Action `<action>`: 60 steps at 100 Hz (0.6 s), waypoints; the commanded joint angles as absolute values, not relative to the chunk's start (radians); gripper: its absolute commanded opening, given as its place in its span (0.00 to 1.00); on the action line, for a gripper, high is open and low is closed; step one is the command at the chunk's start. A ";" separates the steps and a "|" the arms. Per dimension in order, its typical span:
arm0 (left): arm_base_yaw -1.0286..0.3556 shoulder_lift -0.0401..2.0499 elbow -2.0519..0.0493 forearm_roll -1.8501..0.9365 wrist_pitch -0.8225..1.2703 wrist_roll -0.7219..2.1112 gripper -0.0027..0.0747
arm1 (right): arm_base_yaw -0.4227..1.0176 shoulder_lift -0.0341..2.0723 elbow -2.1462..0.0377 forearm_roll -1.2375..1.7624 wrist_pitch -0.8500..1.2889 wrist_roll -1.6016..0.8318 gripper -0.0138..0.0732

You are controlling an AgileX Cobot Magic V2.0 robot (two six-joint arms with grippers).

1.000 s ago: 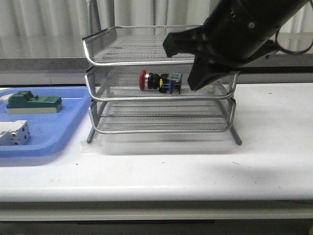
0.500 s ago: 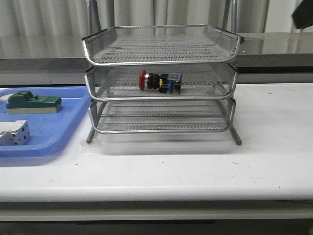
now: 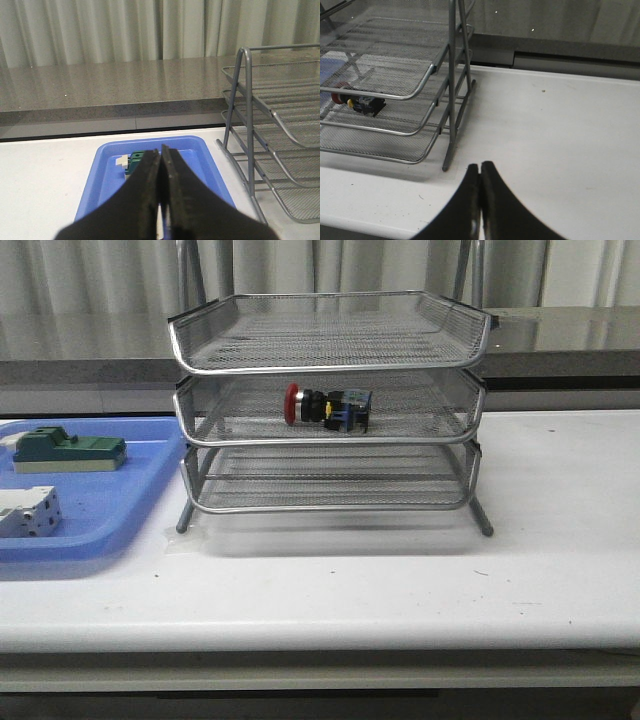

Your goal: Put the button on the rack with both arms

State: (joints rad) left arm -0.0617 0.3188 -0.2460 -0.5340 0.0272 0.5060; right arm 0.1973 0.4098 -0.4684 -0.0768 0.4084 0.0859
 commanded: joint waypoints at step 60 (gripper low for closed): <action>-0.058 0.325 -0.273 -0.545 -0.047 0.497 0.01 | 0.192 0.203 -0.469 -0.173 0.494 0.077 0.09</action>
State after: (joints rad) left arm -0.0617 0.3188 -0.2460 -0.5340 0.0270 0.5060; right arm 0.1973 0.1963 -0.4438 -0.1519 0.5624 0.0859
